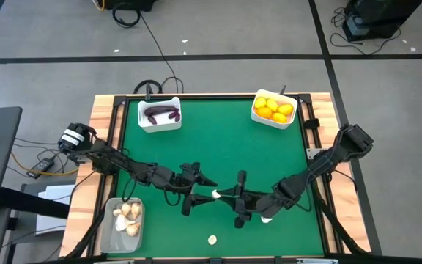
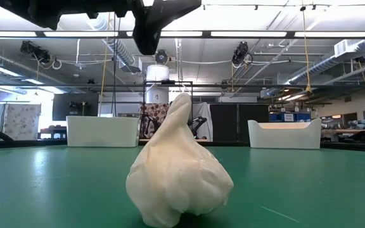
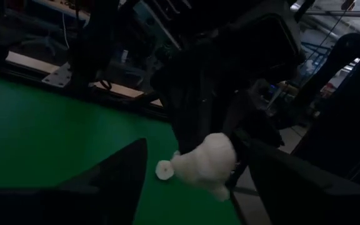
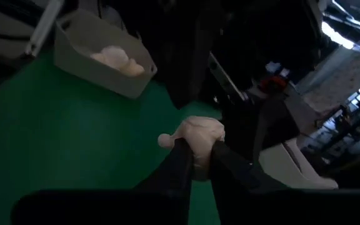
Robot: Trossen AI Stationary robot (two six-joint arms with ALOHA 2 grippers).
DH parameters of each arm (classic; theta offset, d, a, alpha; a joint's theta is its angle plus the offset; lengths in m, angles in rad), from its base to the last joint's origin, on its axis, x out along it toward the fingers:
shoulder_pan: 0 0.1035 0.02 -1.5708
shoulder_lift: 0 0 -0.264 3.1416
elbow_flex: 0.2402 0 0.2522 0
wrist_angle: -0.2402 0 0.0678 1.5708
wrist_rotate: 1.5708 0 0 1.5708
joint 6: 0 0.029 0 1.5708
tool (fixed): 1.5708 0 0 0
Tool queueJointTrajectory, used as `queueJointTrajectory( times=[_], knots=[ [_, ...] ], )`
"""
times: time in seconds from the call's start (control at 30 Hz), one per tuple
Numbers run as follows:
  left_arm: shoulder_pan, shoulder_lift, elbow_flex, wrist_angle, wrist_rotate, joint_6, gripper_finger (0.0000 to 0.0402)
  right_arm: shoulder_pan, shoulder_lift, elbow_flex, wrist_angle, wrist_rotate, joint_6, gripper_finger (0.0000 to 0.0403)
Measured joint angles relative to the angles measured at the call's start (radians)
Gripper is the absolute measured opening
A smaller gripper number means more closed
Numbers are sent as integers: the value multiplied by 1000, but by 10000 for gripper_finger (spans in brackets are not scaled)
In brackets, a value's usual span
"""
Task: Sort produce into baskets
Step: Put the right white garlic into the gray bin
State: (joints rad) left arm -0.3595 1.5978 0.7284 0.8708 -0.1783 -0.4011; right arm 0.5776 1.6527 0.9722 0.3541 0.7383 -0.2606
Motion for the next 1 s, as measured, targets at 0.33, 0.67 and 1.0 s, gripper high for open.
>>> queueJointTrajectory(
  times=[0.33, 0.67, 1.0],
  knots=[
    [0, 0, 0, 34, 38, -4, 261, -39, 0, 0, 57, -65, -83, 57],
    [1, -2, 2, 30, 48, 45, 159, -42, 0, 0, 119, -52, -99, 92],
    [-9, -106, 3, -401, 80, 161, 127, -4, -1, 0, 10, -24, 254, 175]
  ],
)
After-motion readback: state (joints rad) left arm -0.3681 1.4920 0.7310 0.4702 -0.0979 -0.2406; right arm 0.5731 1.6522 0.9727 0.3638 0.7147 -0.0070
